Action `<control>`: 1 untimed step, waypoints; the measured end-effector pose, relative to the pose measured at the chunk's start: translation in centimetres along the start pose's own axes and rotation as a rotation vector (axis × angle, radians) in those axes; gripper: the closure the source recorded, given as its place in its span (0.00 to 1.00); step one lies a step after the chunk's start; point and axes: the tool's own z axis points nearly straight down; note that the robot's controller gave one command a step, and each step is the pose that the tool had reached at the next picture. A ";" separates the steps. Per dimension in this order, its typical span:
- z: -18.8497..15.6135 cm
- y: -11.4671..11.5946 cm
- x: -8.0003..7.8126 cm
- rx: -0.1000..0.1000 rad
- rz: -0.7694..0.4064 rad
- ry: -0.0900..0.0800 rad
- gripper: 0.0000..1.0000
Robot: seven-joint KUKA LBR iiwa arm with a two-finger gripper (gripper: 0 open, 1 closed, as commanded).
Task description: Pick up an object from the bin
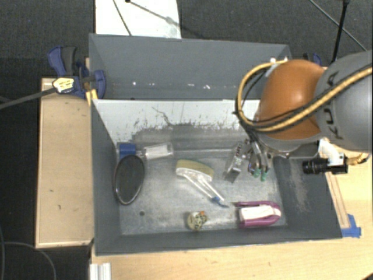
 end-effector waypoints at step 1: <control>5.9 1.1 0.7 0.006 0.040 0.011 1.00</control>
Offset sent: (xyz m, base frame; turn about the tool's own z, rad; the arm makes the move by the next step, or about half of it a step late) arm -0.0004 0.0130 -0.0563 0.0426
